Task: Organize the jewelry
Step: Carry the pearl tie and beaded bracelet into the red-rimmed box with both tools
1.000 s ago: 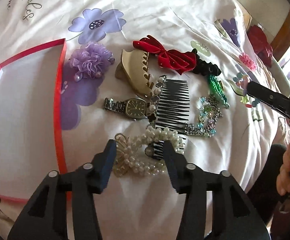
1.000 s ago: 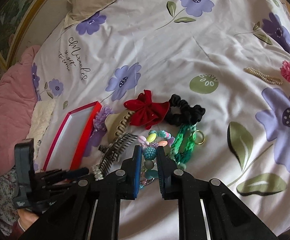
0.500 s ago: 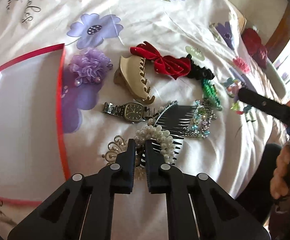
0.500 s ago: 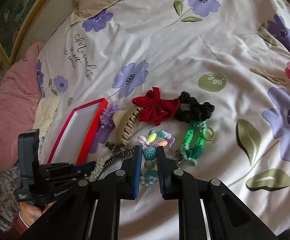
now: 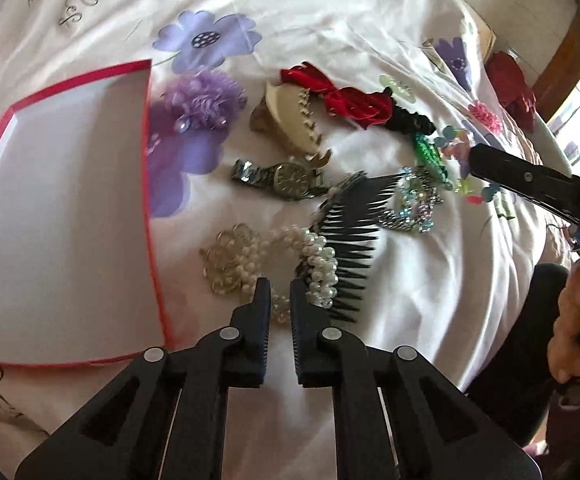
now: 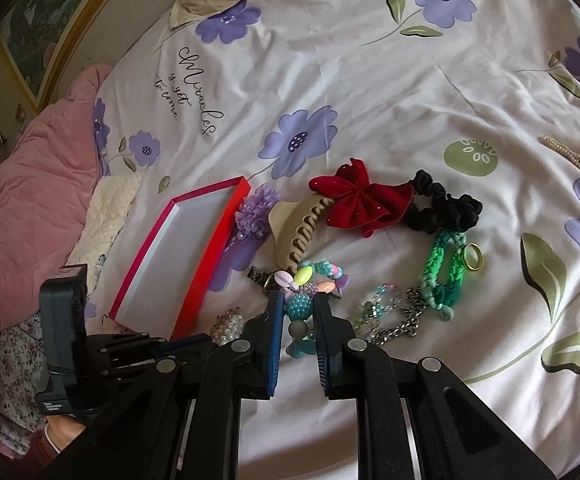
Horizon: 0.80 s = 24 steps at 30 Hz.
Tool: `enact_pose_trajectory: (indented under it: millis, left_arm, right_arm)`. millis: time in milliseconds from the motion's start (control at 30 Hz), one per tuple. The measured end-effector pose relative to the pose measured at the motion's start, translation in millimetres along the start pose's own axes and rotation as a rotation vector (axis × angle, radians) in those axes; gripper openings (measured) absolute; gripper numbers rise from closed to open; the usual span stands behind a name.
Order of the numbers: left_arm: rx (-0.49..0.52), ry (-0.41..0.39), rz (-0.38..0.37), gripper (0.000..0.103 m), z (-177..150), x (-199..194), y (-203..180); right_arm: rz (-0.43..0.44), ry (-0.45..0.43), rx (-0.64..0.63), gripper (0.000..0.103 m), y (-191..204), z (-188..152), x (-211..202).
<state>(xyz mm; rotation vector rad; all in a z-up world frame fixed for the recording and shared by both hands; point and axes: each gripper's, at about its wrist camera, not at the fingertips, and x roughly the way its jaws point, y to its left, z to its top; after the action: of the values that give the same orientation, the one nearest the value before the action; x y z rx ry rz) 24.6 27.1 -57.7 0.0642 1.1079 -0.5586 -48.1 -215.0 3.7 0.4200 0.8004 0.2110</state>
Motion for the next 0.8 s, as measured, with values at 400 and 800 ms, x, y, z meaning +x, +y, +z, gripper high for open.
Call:
enact_pose_trajectory:
  millis: [400,800]
  left_arm:
    - [-0.036,0.041,0.064,0.042,10,23,12]
    - [-0.044,-0.049,0.041,0.004,17,-10,10]
  right_arm:
    - [0.026,0.027,-0.021,0.015,14,-2,9]
    - [0.046,0.023,-0.025,0.015,21,0,10]
